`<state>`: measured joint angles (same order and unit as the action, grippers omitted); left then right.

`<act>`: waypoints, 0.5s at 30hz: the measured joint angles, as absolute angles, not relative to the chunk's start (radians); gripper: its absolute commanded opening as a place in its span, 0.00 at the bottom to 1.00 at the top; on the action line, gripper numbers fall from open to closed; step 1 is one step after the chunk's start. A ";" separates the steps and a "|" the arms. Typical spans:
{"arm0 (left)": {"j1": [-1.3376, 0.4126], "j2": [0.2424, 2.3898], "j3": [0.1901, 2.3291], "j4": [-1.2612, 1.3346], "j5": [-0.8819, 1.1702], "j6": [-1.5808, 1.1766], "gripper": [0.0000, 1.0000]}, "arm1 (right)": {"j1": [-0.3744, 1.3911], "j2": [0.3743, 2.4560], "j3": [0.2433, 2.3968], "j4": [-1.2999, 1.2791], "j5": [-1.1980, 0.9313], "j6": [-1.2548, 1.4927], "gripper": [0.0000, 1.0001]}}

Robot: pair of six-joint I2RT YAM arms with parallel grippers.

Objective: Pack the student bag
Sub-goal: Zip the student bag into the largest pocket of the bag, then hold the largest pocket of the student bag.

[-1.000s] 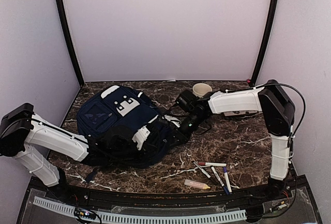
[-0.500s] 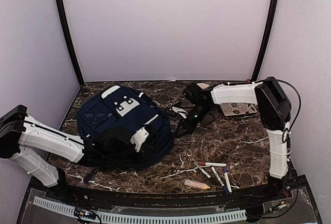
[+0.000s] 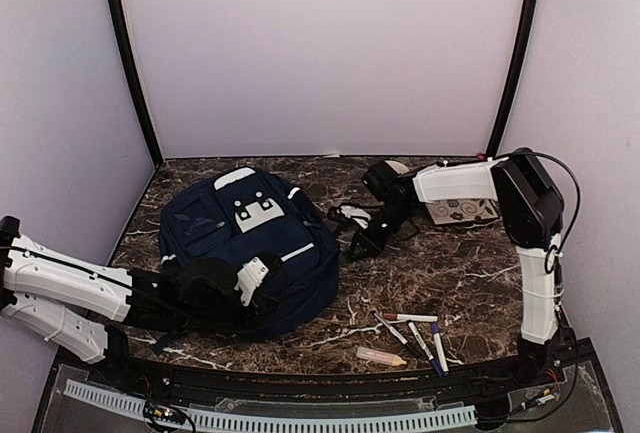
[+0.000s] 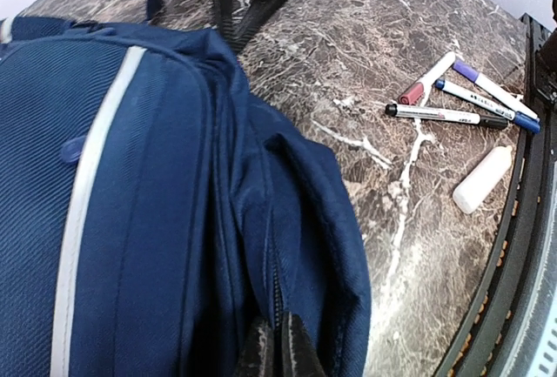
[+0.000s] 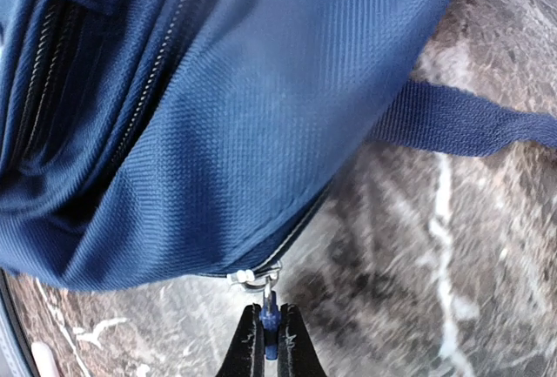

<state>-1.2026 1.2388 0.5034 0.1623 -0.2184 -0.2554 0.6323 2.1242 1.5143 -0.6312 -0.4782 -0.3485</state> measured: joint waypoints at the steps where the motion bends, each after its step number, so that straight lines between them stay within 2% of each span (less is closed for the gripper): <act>1: -1.203 1.217 0.500 0.140 -0.226 -0.268 0.16 | 0.633 2.111 1.496 -0.624 -0.480 -0.354 0.00; 3: -1.206 1.159 0.499 0.072 -0.236 -0.299 0.34 | 0.635 2.062 1.440 -0.605 -0.491 -0.366 0.00; 6: -1.214 1.055 0.501 -0.062 -0.255 -0.321 0.44 | 0.635 1.975 1.367 -0.581 -0.464 -0.373 0.00; 11: -1.216 0.972 0.521 -0.114 -0.269 -0.299 0.49 | 0.691 1.856 1.281 -0.591 -0.424 -0.381 0.00; 15: -1.216 1.058 0.567 -0.039 -0.263 -0.245 0.51 | 0.759 1.822 1.269 -0.606 -0.429 -0.374 0.00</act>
